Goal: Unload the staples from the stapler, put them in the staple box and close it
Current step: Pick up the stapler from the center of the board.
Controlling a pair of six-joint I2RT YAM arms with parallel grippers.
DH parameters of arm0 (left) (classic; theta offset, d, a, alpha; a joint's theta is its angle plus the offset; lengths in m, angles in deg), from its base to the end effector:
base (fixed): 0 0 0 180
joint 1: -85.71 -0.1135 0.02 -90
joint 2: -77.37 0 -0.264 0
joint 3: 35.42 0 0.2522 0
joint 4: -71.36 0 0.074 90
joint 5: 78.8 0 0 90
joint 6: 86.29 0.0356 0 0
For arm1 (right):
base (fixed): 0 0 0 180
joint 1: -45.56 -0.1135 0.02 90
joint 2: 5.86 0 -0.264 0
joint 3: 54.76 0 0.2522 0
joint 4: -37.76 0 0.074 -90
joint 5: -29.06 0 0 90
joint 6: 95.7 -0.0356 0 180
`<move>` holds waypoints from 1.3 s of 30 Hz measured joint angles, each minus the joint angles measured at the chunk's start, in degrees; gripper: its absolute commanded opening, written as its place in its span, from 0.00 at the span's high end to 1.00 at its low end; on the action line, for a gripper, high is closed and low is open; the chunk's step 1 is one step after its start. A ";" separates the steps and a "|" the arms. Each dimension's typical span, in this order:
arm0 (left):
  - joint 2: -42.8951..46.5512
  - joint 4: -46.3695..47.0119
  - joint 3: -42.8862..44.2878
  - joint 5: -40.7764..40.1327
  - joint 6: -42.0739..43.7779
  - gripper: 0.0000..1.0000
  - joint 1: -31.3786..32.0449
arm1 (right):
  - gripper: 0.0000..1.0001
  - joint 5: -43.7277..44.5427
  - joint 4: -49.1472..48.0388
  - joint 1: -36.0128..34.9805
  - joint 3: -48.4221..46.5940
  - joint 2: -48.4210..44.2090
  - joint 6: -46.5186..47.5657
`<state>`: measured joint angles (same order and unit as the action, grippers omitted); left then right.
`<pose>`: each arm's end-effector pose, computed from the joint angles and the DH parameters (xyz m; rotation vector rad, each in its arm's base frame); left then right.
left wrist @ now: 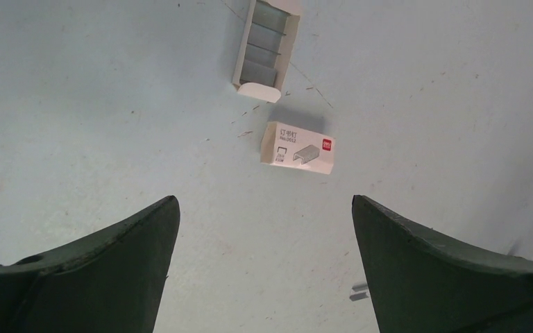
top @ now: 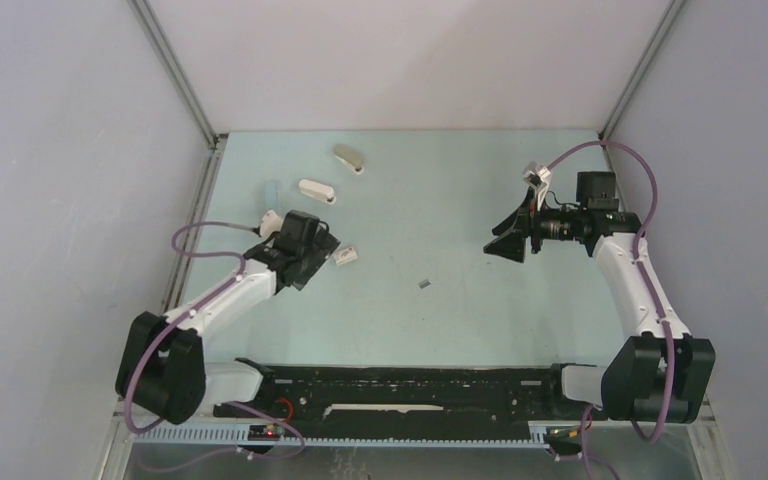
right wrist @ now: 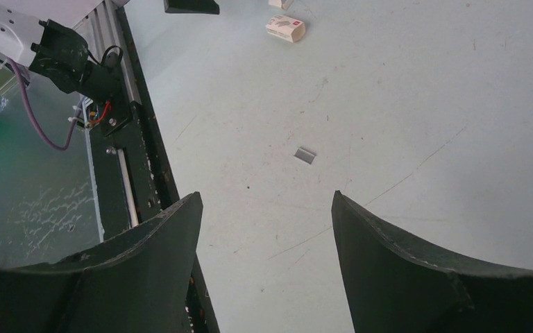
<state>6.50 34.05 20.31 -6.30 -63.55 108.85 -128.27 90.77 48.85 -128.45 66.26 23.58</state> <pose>0.2274 -0.0855 0.2115 -1.0398 2.2242 -0.3255 0.2472 0.0187 0.3031 -0.8937 1.8235 1.0704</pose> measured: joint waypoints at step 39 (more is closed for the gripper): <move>-35.95 -6.43 44.30 7.32 48.41 0.21 -23.56 | 0.22 0.61 -1.36 0.50 0.00 2.25 -0.28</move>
<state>-29.45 27.62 64.62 1.03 -15.14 85.28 -127.65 89.41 49.36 -128.45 68.51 23.29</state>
